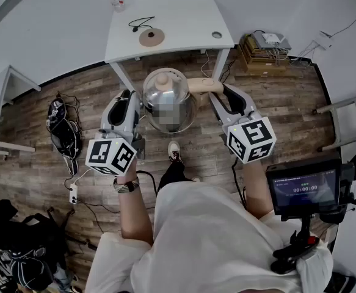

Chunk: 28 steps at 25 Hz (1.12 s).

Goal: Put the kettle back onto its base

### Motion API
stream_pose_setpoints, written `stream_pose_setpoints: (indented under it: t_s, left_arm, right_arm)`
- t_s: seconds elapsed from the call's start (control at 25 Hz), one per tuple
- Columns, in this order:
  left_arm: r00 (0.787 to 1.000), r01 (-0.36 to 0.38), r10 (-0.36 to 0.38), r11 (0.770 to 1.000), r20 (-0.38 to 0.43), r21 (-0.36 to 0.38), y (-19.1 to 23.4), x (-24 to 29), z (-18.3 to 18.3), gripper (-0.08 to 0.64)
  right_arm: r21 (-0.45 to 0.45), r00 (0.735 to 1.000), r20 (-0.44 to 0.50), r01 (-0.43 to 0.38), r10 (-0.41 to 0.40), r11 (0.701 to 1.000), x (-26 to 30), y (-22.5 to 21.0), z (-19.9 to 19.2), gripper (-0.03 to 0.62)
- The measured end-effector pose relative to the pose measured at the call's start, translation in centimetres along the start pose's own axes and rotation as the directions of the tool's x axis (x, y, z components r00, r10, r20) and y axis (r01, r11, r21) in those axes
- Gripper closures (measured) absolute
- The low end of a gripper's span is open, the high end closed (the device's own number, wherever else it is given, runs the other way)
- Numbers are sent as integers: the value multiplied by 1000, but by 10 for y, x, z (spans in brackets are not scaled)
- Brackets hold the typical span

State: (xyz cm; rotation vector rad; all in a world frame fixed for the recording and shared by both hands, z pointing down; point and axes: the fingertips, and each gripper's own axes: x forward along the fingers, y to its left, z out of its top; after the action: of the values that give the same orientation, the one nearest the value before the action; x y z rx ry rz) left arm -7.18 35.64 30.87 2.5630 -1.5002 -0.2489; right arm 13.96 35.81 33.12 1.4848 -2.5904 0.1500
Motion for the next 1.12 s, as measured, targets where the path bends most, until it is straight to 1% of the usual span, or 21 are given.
stream_pose_setpoints:
  t_s: [0.28,0.48,0.76,1.12]
  left_arm:
    - [1000,10,-10,1000,2,12,1,2,2,471]
    - [1000,11,-11,1000,8,14,14,18,6,471]
    - [1000,2,-2,1000,-2,3,67,88,8,471]
    - [999,5,-5,1000,-33,-4,128,170,20,471]
  right_arm:
    - [28,1000,11,-2,2,1000,1,0,-1,459]
    - [40,1000,20,-8,8,999,23,-8,6,457]
    - [43,1000,8,-19,19,999,105,-42,17,457]
    - [76,1000,-10,-13,14,997,195,-78,37,457]
